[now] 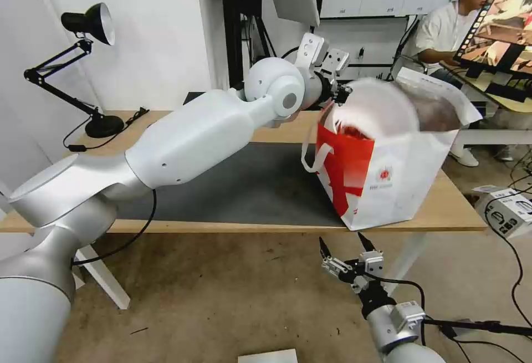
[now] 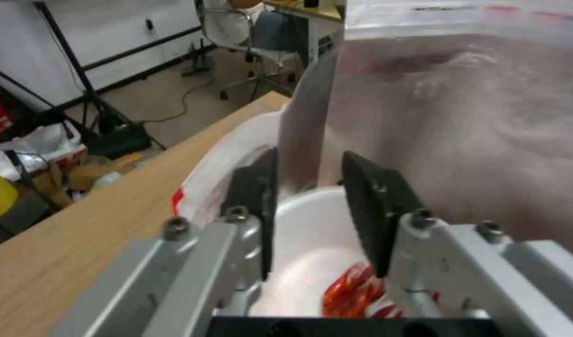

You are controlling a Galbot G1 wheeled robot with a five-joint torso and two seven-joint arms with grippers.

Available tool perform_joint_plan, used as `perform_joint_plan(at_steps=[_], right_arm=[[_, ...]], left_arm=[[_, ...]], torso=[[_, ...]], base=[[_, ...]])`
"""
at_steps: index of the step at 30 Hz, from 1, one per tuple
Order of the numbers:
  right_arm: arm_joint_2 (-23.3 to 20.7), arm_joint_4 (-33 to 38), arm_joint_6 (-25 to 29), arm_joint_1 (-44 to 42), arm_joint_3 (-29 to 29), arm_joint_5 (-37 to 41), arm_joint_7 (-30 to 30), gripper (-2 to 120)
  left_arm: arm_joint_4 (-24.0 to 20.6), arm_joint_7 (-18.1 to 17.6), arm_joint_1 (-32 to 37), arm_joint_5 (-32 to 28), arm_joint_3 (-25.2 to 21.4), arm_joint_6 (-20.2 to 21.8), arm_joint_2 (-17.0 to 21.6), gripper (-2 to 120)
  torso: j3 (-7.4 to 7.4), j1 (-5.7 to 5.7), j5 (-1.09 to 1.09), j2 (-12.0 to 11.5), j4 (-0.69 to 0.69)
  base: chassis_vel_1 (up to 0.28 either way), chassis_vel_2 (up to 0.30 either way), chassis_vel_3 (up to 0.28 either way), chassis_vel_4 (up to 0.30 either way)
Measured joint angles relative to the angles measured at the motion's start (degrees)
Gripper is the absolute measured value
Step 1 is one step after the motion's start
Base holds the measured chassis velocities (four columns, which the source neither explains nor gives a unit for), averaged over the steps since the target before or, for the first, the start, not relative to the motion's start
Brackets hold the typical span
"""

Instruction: Pick up the trash from the table and place it into the takeout bag.

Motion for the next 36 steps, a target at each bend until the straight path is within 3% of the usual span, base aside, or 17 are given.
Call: perform_joint_plan(at_steps=[3,5,9,11,13,14,16,17,20,25,27,28,30,31,32,34,36], right_arm=[[0.00,0.00,0.00,0.00,0.00,0.00,0.00,100],[0.00,0.00,0.00,0.00,0.00,0.00,0.00,100],[0.00,0.00,0.00,0.00,0.00,0.00,0.00,100],[0.00,0.00,0.00,0.00,0.00,0.00,0.00,100],[0.00,0.00,0.00,0.00,0.00,0.00,0.00,100],[0.00,0.00,0.00,0.00,0.00,0.00,0.00,100],[0.00,0.00,0.00,0.00,0.00,0.00,0.00,100],[0.00,0.00,0.00,0.00,0.00,0.00,0.00,100],[0.00,0.00,0.00,0.00,0.00,0.00,-0.03,100],[0.00,0.00,0.00,0.00,0.00,0.00,0.00,100],[0.00,0.00,0.00,0.00,0.00,0.00,0.01,100],[0.00,0.00,0.00,0.00,0.00,0.00,0.01,100],[0.00,0.00,0.00,0.00,0.00,0.00,-0.01,100],[0.00,0.00,0.00,0.00,0.00,0.00,0.00,100],[0.00,0.00,0.00,0.00,0.00,0.00,0.00,100],[0.00,0.00,0.00,0.00,0.00,0.00,-0.01,100],[0.00,0.00,0.00,0.00,0.00,0.00,-0.01,100]], left_arm=[[-0.47,-0.04,0.01,-0.02,0.05,-0.61,0.53,47],[-2.09,-0.38,0.58,-0.02,0.03,-2.74,2.09,59],[-4.94,-1.06,2.41,0.39,-1.08,-8.17,5.50,74],[-5.42,-1.05,2.76,0.45,-1.34,-8.97,6.12,77],[-8.24,0.20,5.04,2.00,-2.97,-13.28,10.49,89],[-8.24,0.20,5.04,2.00,-2.97,-13.28,10.49,89],[-11.02,2.66,8.04,4.54,-5.02,-15.93,15.26,97],[-11.02,2.66,8.04,4.54,-5.02,-15.93,15.26,97],[-14.92,5.42,15.71,7.40,-10.69,-19.03,21.99,100],[-17.30,7.77,24.27,9.89,-16.93,-21.10,26.83,100],[-18.64,10.84,32.61,14.24,-23.05,-24.63,30.33,100],[-18.64,10.84,32.61,14.24,-23.05,-24.63,30.33,100],[-20.14,11.73,39.61,16.42,-28.84,-26.12,31.96,100],[-21.23,11.81,44.54,18.08,-32.62,-26.54,32.73,100],[-21.23,11.81,44.54,18.08,-32.62,-26.54,32.73,100],[-22.92,11.55,51.56,20.58,-37.98,-27.89,33.92,100],[-23.47,11.31,54.19,21.57,-39.89,-28.98,34.04,100]], torso=[[0.00,0.00,0.00,0.00,0.00],[0.00,0.00,0.00,0.00,0.00],[0.00,0.00,0.00,0.00,0.00],[0.00,0.00,0.00,0.00,0.00],[0.00,0.00,0.00,0.00,-0.01],[0.00,0.00,0.00,0.00,-0.01],[0.00,0.00,-0.01,0.00,0.01],[0.00,0.00,-0.01,0.00,0.01],[0.00,0.00,-0.03,0.00,0.04],[0.00,0.00,-0.02,-0.01,0.01],[0.00,0.01,-0.05,-0.01,0.01],[0.00,0.01,-0.05,-0.01,0.01],[-0.01,0.00,0.03,0.00,0.00],[0.00,0.00,-0.04,-0.01,0.01],[0.00,0.00,-0.04,-0.01,0.01],[-0.01,0.00,0.01,0.00,0.04],[-0.01,0.00,0.01,0.00,0.04]], base=[[0.000,0.000,0.000,0.000],[0.000,0.000,0.000,0.000],[0.000,0.000,0.000,0.000],[0.000,0.000,0.000,0.000],[0.000,0.000,0.000,0.000],[0.000,0.000,0.000,0.000],[0.000,0.000,0.000,0.000],[0.000,0.000,0.000,0.000],[0.000,0.000,0.000,0.000],[0.000,0.000,0.000,0.000],[0.000,0.000,0.000,0.000],[0.000,0.000,0.000,0.000],[0.000,0.000,0.000,0.000],[0.000,0.000,0.000,0.000],[0.000,0.000,0.000,0.000],[0.000,0.000,0.000,0.000],[0.000,0.000,0.000,0.000]])
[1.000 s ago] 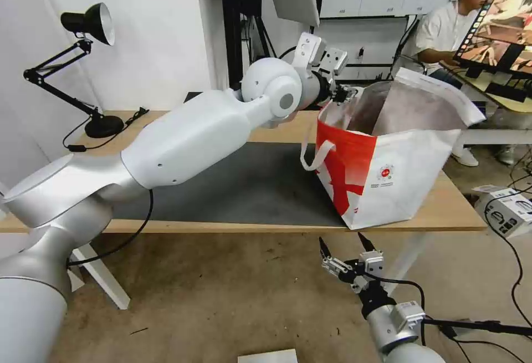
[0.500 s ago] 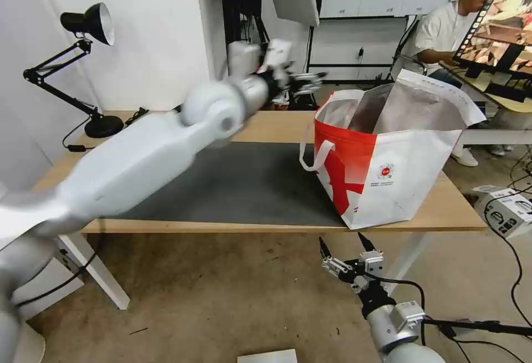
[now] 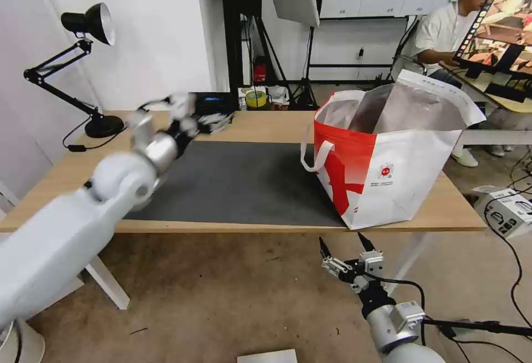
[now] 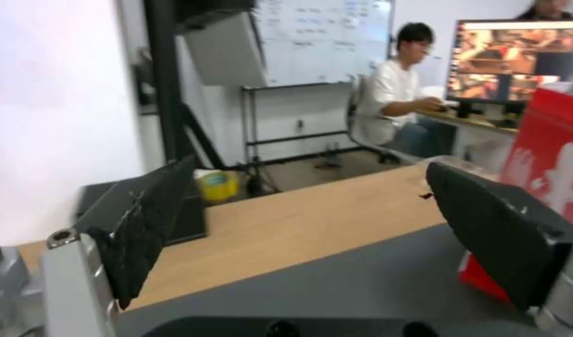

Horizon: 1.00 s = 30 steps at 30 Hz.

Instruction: Pick up the trash from the table and place it into the takeout bag.

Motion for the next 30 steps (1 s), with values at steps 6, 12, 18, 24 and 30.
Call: perform_joint_plan(at_steps=[6,12,18,24,30], right_arm=[[0.00,0.00,0.00,0.00,0.00,0.00,0.01,100],[0.00,0.00,0.00,0.00,0.00,0.00,0.01,100],[0.00,0.00,0.00,0.00,0.00,0.00,0.01,100],[0.00,0.00,0.00,0.00,-0.01,0.00,0.00,100],[0.00,0.00,0.00,0.00,0.00,0.00,0.01,100]], left_arm=[[-1.51,-1.85,10.22,3.74,-6.92,-4.72,-1.17,100],[-2.35,-3.79,21.42,8.92,-16.34,-7.83,-4.67,100],[-3.32,-4.28,30.02,12.77,-23.22,-10.01,-8.27,100],[-4.94,-3.26,42.67,18.48,-30.70,-12.11,-14.26,100],[-5.50,-2.39,48.78,21.04,-34.14,-13.52,-16.87,100]], torso=[[0.00,0.01,0.00,0.00,-0.04],[0.01,0.01,-0.04,0.00,-0.03],[0.01,0.00,-0.04,0.00,-0.03],[0.00,0.00,0.00,0.00,-0.04],[0.00,0.00,-0.01,0.00,-0.03]], base=[[0.000,0.000,0.000,0.000],[0.000,0.000,0.000,0.000],[0.000,0.000,0.000,0.000],[0.000,0.000,0.000,0.000],[0.000,0.000,0.000,0.000]])
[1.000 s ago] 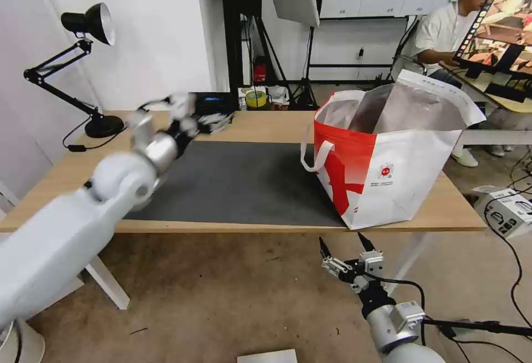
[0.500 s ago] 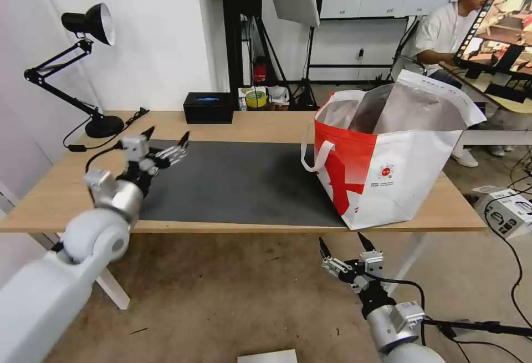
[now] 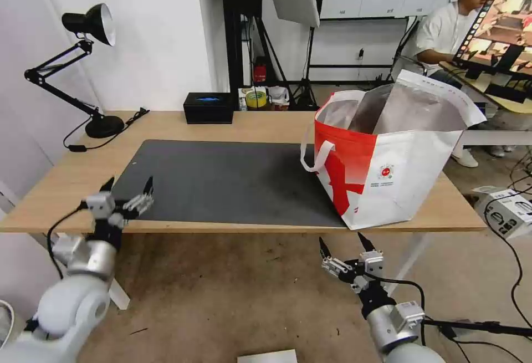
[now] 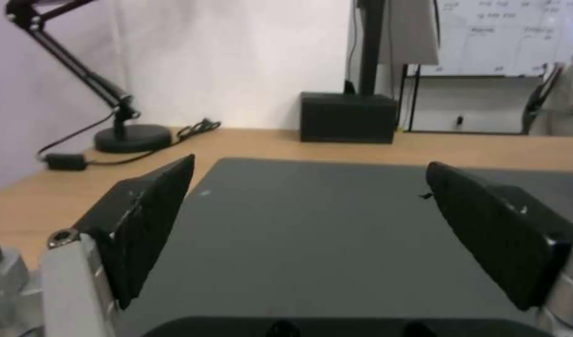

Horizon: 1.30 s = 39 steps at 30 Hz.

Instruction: Pick up the trash from the table and place it into the takeout bag.

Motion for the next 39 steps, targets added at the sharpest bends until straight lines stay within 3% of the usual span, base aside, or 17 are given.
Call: perform_joint_plan(at_steps=[7,17,39], right_arm=[[0.00,0.00,0.00,0.00,0.00,0.00,0.00,100],[0.00,0.00,0.00,0.00,0.00,0.00,0.00,100],[0.00,0.00,0.00,0.00,0.00,0.00,0.00,100]], left_arm=[[-0.90,1.58,6.08,1.37,-4.15,-0.86,-2.93,100],[-1.22,4.37,12.21,2.56,-5.96,-2.76,-6.89,100],[-0.80,5.02,12.96,2.95,-5.94,-3.08,-7.30,100]], torso=[[0.00,0.00,0.00,0.00,0.00],[0.00,0.01,0.00,0.00,0.00],[0.01,0.01,0.00,0.00,0.00]], base=[[0.000,0.000,0.000,0.000],[0.000,0.000,0.000,0.000],[0.000,0.000,0.000,0.000]])
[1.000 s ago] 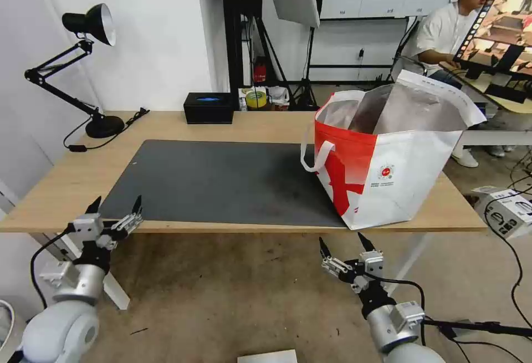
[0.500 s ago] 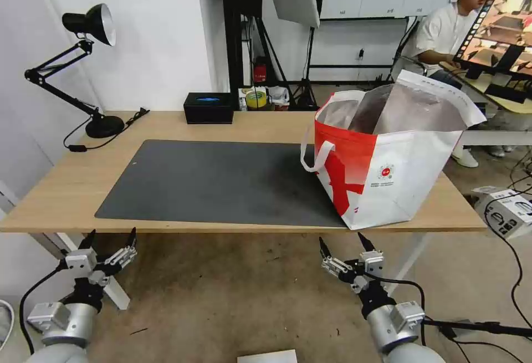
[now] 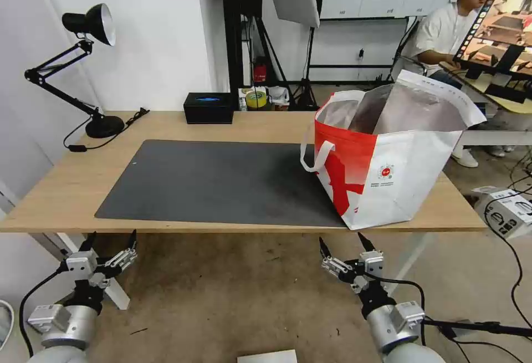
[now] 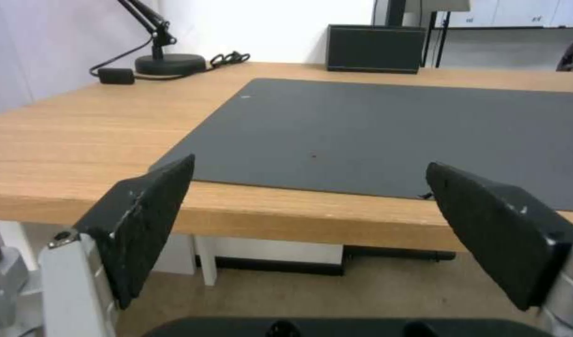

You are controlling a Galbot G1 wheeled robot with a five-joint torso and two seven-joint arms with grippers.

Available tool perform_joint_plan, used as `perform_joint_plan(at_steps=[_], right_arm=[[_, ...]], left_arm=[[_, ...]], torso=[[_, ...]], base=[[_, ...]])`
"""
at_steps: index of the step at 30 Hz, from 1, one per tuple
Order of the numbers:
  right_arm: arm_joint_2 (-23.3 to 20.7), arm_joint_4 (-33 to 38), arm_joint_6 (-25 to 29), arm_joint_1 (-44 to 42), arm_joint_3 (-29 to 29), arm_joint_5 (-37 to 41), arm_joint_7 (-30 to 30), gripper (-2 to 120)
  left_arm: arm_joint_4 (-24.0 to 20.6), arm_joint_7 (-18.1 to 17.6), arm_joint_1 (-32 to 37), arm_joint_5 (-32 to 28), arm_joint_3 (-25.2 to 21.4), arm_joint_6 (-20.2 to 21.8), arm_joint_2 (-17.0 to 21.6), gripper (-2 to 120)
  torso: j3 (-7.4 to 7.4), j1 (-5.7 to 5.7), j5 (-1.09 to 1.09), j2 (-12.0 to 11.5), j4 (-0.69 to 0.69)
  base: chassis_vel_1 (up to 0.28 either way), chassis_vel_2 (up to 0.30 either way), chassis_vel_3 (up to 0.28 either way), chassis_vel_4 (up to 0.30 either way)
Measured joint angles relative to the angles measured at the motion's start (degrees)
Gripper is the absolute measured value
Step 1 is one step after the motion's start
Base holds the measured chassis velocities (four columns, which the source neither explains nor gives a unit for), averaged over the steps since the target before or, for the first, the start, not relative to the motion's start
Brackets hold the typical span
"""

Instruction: Pick up the trash from the table and place it into the takeout bag.

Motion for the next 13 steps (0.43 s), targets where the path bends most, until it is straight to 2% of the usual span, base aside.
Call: perform_joint_plan(at_steps=[13], right_arm=[[0.00,0.00,0.00,0.00,0.00,0.00,0.00,100]], left_arm=[[0.03,-0.01,-0.08,-0.05,0.08,0.04,0.06,100]], torso=[[0.00,0.00,0.00,0.00,0.00]], base=[[0.000,0.000,0.000,0.000]])
